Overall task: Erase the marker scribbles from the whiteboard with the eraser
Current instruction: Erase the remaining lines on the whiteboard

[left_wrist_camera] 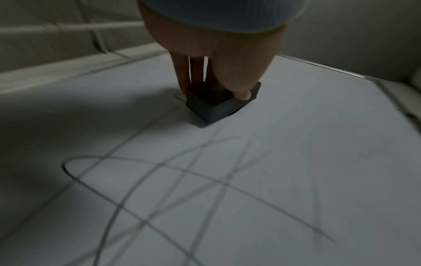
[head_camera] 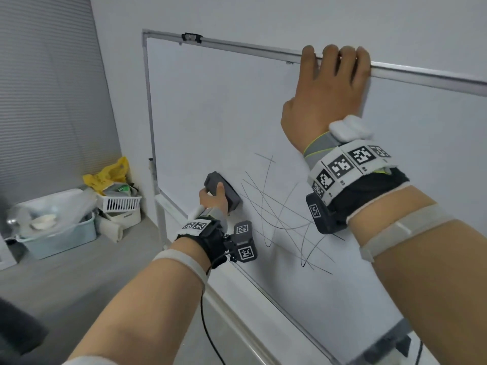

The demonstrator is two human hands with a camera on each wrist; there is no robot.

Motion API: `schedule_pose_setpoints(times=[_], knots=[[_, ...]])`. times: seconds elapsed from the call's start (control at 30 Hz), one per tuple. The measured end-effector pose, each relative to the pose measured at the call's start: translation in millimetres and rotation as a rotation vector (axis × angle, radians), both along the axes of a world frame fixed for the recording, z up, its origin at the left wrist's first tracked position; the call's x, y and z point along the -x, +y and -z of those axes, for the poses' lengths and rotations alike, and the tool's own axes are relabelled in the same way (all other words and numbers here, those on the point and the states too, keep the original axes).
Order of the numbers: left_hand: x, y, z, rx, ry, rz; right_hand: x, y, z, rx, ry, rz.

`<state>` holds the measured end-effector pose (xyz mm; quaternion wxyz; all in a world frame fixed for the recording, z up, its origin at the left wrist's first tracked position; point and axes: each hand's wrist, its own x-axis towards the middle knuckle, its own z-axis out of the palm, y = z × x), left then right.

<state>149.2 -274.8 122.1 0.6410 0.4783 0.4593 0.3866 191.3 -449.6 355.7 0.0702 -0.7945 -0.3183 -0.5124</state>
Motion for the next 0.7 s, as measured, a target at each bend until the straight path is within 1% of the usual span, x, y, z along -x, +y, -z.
schedule_pose_setpoints(times=[0.1, 0.13, 0.2, 0.23, 0.3, 0.37, 0.47, 0.5, 0.53, 0.57, 0.63, 0.67, 0.7], knots=[[1, -29, -55, -0.175, -0.149, -0.01, -1, -5, -1, -0.001, 0.002, -0.017], [1, -40, -70, -0.256, -0.17, -0.008, -1, -6, -1, -0.004, -0.003, -0.033], [0, -57, -84, -0.363, -0.199, -0.019, -1, -7, 0, 0.003, -0.014, -0.051], [-1, -63, -78, -0.364, -0.215, -0.04, -2, -9, 0, 0.01, -0.015, -0.054], [-5, -64, -50, -0.259, -0.198, -0.06, -6, -13, -1, 0.036, -0.018, -0.04], [-6, -57, 2, -0.108, -0.102, -0.062, -13, -14, -1, 0.057, -0.021, -0.024], [0, -46, 85, 0.101, 0.073, 0.016, -13, -12, -2, 0.062, -0.052, -0.011], [0, -42, 107, 0.137, 0.112, 0.025, -11, -11, -1, 0.061, -0.063, -0.01], [1, -45, 120, 0.169, 0.129, 0.035, -10, -9, 0, 0.062, -0.072, -0.011], [4, -47, 123, 0.196, 0.124, 0.039, -9, -8, 1, 0.062, -0.079, -0.012], [7, -55, 104, 0.164, 0.108, 0.01, -6, -10, 1, 0.062, -0.08, -0.017], [6, -55, 91, 0.144, 0.058, -0.025, -6, -11, 0, 0.065, -0.074, -0.018], [7, -59, 70, 0.127, 0.002, -0.046, -6, -12, 0, 0.075, -0.068, -0.01]])
